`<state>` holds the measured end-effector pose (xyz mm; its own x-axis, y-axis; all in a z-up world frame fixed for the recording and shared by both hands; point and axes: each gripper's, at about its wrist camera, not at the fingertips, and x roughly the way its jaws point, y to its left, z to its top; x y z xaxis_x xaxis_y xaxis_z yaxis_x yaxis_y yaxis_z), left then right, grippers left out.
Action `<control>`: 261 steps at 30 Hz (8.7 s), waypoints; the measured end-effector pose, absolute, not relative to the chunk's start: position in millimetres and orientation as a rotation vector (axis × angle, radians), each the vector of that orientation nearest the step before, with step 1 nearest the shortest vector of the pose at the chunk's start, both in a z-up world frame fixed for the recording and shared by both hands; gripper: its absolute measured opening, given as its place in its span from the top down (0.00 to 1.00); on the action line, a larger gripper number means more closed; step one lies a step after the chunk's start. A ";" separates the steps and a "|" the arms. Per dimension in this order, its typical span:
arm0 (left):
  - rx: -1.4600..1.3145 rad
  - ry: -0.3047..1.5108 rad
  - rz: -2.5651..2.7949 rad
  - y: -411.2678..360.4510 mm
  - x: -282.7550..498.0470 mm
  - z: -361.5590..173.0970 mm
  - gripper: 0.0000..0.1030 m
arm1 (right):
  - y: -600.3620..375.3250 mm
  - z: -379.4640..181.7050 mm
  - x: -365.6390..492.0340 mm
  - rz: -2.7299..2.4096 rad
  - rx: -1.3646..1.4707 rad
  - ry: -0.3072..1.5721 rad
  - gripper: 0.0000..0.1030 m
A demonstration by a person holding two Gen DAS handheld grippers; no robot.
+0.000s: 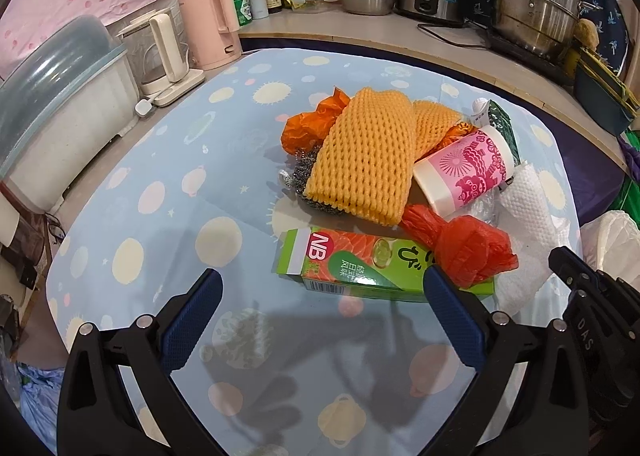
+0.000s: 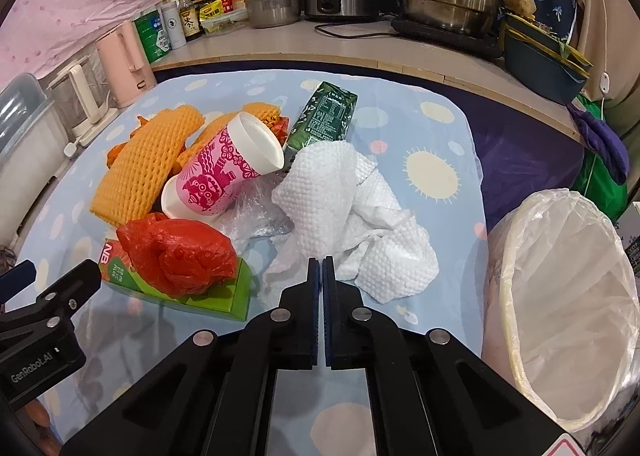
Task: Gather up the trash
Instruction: 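Grasp the white paper towel with the right tool while the left tool grasps the red plastic bag, then carry the paper towel and red bag with both tools over the white bin, then open the left tool to drop the red bag while the right tool drops the paper towel into the bin, then move both open tools back over the table trash, then grasp the crumpled white tissue with the right tool while the left tool reaches toward the green NB box, then close the left tool on the green NB juice box and lift it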
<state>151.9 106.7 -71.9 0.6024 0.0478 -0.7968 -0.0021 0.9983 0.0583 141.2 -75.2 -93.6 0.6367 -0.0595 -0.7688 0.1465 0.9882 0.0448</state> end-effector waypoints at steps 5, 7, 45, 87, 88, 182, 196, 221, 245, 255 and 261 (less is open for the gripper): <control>0.048 0.919 0.019 103.0 147.9 -68.3 0.07 | -83.5 -74.5 125.1 -0.115 0.130 0.827 0.98; 0.040 0.917 0.010 100.3 147.1 -66.1 0.07 | -88.0 -65.6 117.8 -0.118 0.140 0.806 0.99; 0.007 0.907 -0.196 48.5 129.8 -34.1 0.87 | -135.9 23.7 39.4 -0.189 0.205 0.593 0.98; 0.136 0.737 -0.501 -117.5 36.0 31.1 0.86 | -286.2 29.6 -24.4 -0.436 0.296 0.547 0.98; 0.142 0.737 -0.503 -122.6 36.6 29.2 0.86 | -288.6 27.0 -23.1 -0.437 0.301 0.554 0.98; -0.006 0.908 0.008 108.6 122.1 -65.2 0.24 | -113.9 -62.7 103.7 -0.180 0.173 0.793 0.53; -0.044 0.973 0.053 132.1 154.0 -94.4 0.24 | -130.8 -105.8 163.6 -0.233 0.176 0.859 0.53; -0.087 0.995 0.009 108.4 183.3 -104.5 0.14 | -129.4 -123.3 169.8 -0.204 0.166 0.880 0.96; 0.082 1.087 0.034 79.4 158.6 -127.4 0.13 | -124.0 -100.4 139.6 -0.167 0.179 0.844 0.96; 0.043 1.146 0.018 93.0 138.1 -140.3 0.28 | -115.4 -89.6 111.2 -0.143 0.185 0.826 0.96; -0.019 1.157 -0.043 93.5 129.7 -136.5 0.60 | -112.4 -80.1 97.2 -0.136 0.184 0.812 0.96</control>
